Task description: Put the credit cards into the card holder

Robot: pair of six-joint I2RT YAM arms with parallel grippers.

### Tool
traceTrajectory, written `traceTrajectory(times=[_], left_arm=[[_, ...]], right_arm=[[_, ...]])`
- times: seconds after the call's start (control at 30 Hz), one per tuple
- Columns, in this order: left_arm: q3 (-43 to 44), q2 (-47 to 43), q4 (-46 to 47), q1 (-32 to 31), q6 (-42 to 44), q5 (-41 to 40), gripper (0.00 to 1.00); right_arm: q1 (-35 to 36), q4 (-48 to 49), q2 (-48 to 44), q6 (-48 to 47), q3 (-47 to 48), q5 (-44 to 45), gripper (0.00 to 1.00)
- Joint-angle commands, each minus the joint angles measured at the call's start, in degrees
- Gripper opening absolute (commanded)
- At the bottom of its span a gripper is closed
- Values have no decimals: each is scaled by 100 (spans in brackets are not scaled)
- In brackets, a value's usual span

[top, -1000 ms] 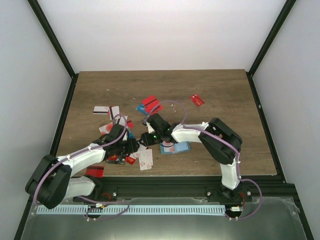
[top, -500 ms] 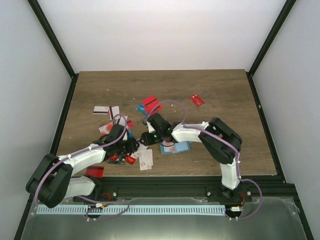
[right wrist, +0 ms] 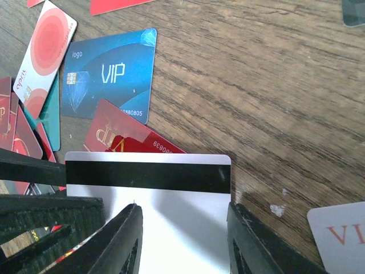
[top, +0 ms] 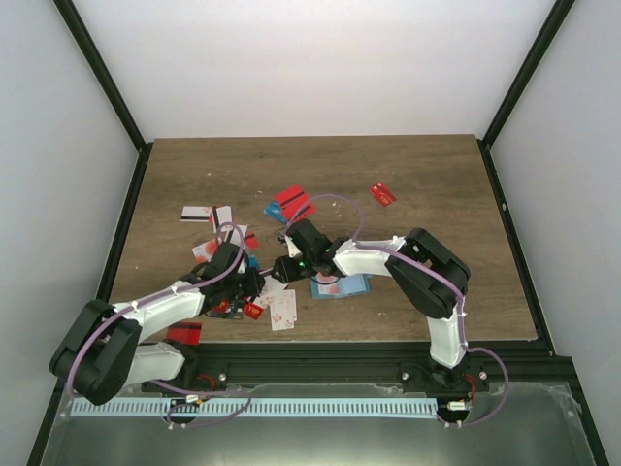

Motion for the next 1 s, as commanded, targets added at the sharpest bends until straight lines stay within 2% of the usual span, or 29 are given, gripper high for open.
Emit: traceTrajectory(times=[0.0,0.17,0.33,0.5,0.77,0.87,0.97], left_arm=[[-27,-120,499,-47,-80,222,20],[-29,-146,634,-47,-221,303,5],[-5,-349,532,-48,-269,312,4],[96,-736,47,-37,-237,34,4],[207,-1606,-164,-28,-75,-132,4],[145,-1881,187,-30,-222,7,4],[78,-1975,816,-30,-483,252,4]], right_arm=[[59,-398,290,-49,-132,-61,43],[59,-383,229,-48,-144,-84,43],[54,-305,61,-49,-159,-161,43],[-35,-176,-343,-73,-91,-290,46],[-552,335,-1659,-54,-487,-794,61],[-816,786,-2302,290,-1055,-912,73],[-986,1409,-2986,1049,-1859,-833,75]])
